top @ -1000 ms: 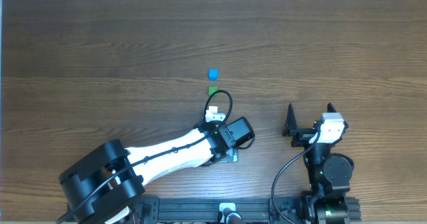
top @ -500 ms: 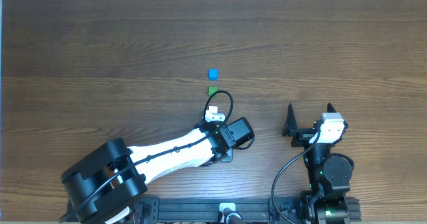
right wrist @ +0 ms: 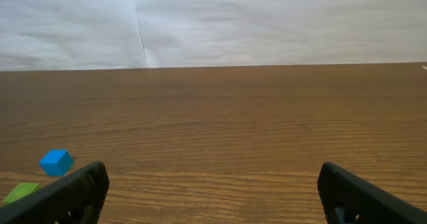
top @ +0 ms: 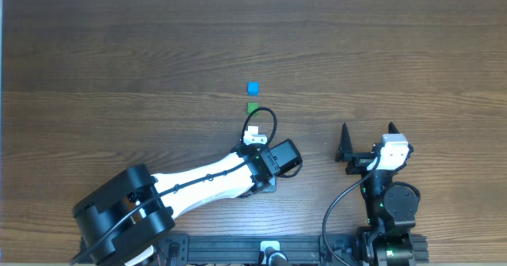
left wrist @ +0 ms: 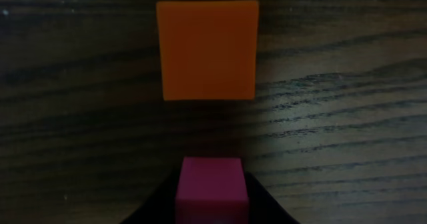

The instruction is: Stack Cubes

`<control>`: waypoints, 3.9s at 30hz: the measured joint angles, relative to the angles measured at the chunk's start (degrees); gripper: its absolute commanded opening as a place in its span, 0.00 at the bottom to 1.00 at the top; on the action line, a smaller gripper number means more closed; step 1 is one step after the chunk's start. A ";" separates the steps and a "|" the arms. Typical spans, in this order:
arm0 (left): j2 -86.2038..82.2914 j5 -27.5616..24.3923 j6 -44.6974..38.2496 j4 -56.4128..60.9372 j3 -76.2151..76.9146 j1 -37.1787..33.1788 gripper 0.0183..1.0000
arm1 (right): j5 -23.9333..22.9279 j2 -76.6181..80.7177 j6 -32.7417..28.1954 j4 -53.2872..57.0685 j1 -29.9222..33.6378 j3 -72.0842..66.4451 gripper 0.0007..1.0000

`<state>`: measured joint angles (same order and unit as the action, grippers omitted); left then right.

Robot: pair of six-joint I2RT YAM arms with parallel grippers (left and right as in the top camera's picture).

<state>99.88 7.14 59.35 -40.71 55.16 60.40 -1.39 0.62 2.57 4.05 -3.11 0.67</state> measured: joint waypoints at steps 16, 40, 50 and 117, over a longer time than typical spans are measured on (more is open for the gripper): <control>-2.12 1.36 -0.04 -13.57 10.58 -4.20 0.03 | 0.00 0.00 -0.04 0.00 0.00 0.00 0.99; 5.90 0.33 -9.27 -10.71 22.16 -16.79 0.02 | 0.00 0.00 -0.04 0.00 0.00 0.00 0.99; 9.16 -1.36 -10.10 -10.69 22.18 -16.72 0.02 | 0.00 0.00 -0.09 0.00 0.00 0.00 0.99; 11.37 -1.53 -14.36 -8.74 22.21 -16.72 0.03 | 0.00 0.00 -0.02 0.00 0.00 0.00 0.99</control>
<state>111.24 5.61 44.99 -49.45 77.36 43.68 -1.39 0.62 2.55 4.05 -3.11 0.67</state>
